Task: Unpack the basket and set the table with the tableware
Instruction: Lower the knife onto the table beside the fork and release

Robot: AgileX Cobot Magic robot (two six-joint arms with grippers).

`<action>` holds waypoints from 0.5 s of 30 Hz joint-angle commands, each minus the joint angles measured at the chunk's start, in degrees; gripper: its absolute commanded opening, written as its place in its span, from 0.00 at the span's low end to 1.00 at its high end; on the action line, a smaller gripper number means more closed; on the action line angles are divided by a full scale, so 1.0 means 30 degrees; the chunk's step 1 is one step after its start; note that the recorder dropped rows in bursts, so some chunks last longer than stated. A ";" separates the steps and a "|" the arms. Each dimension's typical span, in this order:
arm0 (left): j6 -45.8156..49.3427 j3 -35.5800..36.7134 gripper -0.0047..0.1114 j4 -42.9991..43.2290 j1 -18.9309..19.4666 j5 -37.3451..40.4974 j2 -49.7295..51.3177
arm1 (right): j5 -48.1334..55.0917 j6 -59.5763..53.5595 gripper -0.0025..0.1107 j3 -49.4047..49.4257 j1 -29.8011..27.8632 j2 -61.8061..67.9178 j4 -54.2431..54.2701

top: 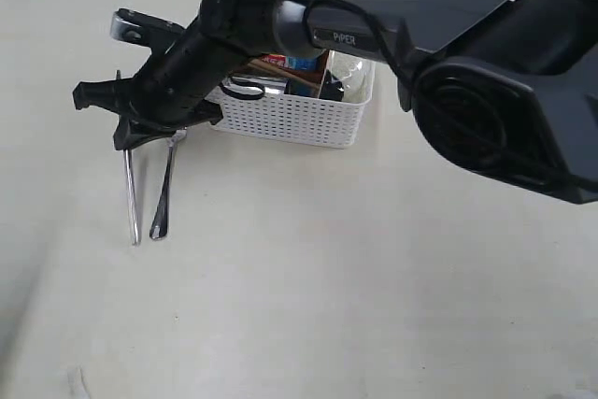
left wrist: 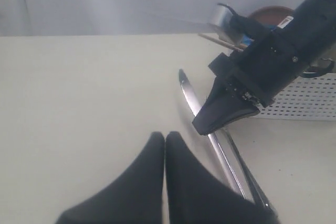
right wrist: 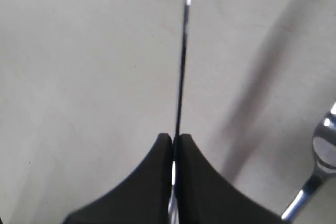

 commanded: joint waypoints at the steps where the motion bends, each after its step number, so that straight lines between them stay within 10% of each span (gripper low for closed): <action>1: -0.0058 0.0062 0.04 0.0013 -0.0145 -0.0033 -0.0063 | -0.0116 0.0074 0.02 -0.0054 0.0168 -0.0258 -0.0227; 15: -0.0058 0.0062 0.04 0.0013 -0.0145 -0.0033 -0.0063 | -0.0971 0.6925 0.02 -0.0020 0.1409 -0.2518 -0.0979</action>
